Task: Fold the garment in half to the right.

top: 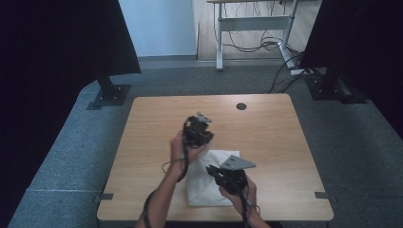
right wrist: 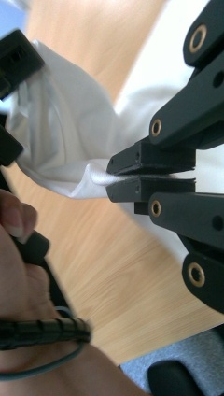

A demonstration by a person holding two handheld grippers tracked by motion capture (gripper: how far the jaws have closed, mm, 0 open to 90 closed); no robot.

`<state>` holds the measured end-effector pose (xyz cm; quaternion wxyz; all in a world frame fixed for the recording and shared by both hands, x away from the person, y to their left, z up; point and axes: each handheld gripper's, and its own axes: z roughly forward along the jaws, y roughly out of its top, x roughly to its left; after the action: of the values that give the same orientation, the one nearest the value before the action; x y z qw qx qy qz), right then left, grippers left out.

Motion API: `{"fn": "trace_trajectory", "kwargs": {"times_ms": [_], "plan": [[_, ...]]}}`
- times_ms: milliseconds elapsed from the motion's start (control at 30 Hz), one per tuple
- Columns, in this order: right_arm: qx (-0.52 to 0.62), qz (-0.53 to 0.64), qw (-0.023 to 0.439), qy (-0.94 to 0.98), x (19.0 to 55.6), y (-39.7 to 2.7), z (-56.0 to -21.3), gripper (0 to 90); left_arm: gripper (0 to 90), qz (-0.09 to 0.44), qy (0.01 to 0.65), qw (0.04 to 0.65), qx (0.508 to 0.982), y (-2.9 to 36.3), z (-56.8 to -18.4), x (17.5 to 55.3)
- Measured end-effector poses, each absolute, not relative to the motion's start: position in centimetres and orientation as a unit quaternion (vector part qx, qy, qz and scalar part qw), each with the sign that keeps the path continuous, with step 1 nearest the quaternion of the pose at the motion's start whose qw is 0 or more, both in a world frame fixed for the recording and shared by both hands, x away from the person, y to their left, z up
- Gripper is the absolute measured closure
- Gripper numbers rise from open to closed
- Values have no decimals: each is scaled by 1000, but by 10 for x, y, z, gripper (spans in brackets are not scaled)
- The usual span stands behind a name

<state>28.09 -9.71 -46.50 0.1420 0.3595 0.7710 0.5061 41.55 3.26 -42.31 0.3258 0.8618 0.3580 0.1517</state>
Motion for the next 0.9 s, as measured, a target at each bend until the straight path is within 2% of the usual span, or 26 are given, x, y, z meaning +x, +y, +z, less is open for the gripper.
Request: {"fn": "trace_trajectory", "kwargs": {"times_ms": [133,267,633,800,867,900], "plan": [[388,482,134,774,277,-123,-494,859,827,128,351,308,875,0,-453,419],[406,465,124,777,279,-132,-512,858,824,118,348,297,881,-13,-472,421],[412,449,118,784,278,-139,-526,856,796,105,348,311,878,-16,-476,421],[416,439,107,789,280,-140,-534,856,697,79,366,372,849,-8,-474,426],[421,435,103,790,280,-141,-539,856,615,91,378,397,831,-2,-471,429],[423,433,101,789,280,-142,-541,856,610,95,379,408,825,0,-469,429]]}}
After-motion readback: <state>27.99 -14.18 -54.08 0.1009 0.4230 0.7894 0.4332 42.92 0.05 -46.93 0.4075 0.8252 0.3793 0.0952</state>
